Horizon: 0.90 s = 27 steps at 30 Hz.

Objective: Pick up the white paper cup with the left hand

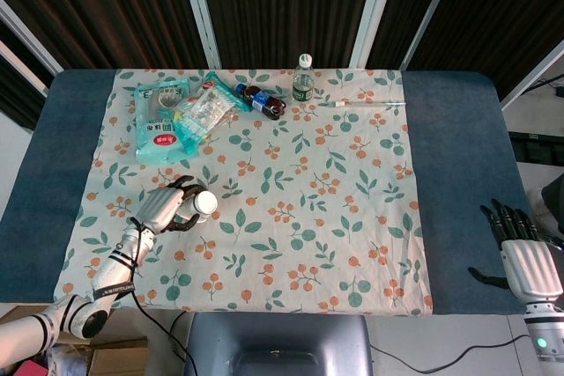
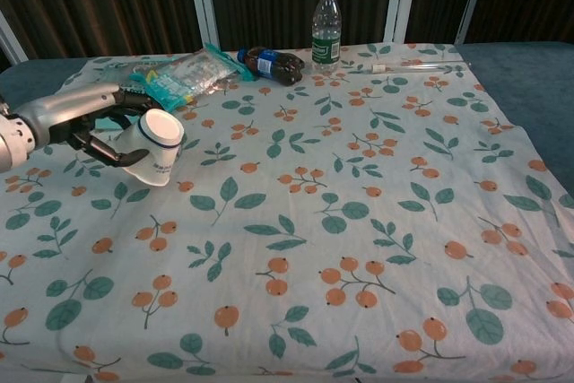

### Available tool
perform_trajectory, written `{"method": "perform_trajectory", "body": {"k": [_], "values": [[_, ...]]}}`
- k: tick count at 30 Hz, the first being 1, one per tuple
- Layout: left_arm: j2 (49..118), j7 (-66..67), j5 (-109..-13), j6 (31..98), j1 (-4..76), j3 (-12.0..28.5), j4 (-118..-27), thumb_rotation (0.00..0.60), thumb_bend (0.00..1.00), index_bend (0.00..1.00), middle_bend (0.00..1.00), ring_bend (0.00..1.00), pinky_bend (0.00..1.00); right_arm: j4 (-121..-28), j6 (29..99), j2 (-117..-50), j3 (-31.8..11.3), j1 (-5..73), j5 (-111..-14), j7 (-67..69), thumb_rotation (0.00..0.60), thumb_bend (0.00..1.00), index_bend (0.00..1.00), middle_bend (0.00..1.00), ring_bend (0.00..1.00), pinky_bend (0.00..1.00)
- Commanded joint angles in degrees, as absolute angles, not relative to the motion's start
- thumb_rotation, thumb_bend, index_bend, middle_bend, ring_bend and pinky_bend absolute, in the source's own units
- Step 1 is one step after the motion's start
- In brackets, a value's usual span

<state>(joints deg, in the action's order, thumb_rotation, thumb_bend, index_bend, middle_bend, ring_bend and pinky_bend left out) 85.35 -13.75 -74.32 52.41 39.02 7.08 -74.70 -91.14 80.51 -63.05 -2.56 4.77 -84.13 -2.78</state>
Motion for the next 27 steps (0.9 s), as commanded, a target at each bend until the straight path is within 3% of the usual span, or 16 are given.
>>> {"method": "perform_trajectory", "body": {"k": [1, 7, 11, 13, 17, 27], "values": [[89.11, -21.46, -73.03, 52.80, 36.24, 7.94, -69.93, 0.600, 0.42, 0.33, 0.35, 0.09, 0.26, -91.27, 80.31, -63.06, -2.49, 4.90, -84.20, -3.06, 0.592, 0.01, 0.00, 0.00, 0.00, 0.00], [91.56, -27.92, -73.92, 53.06, 35.64, 8.64, -66.21, 0.600, 0.42, 0.26, 0.28, 0.06, 0.24, -91.43, 80.04, -63.10, -2.48, 5.04, -83.99, -3.33, 0.592, 0.01, 0.00, 0.00, 0.00, 0.00], [90.83, -30.33, -75.13, 51.07, 36.12, 8.08, -66.04, 0.600, 0.40, 0.06, 0.12, 0.00, 0.21, -91.36, 80.00, -63.19, -2.50, 5.04, -83.78, -3.33, 0.592, 0.01, 0.00, 0.00, 0.00, 0.00], [90.42, -31.21, -75.78, 50.70, 36.24, 7.90, -66.12, 0.600, 0.39, 0.01, 0.05, 0.00, 0.19, -91.34, 80.01, -63.18, -2.48, 5.00, -83.70, -3.35, 0.592, 0.01, 0.00, 0.00, 0.00, 0.00], [89.86, -32.12, -76.53, 50.60, 36.21, 7.73, -66.47, 0.600, 0.38, 0.00, 0.00, 0.00, 0.17, -91.26, 79.97, -63.15, -2.48, 4.99, -83.58, -3.21, 0.592, 0.01, 0.00, 0.00, 0.00, 0.00], [87.21, -30.97, -78.94, 53.76, 35.78, 7.86, -69.58, 0.600, 0.38, 0.00, 0.00, 0.00, 0.12, -91.09, 80.46, -63.05, -2.70, 4.86, -83.50, -2.67, 0.592, 0.01, 0.00, 0.00, 0.00, 0.00]]}}
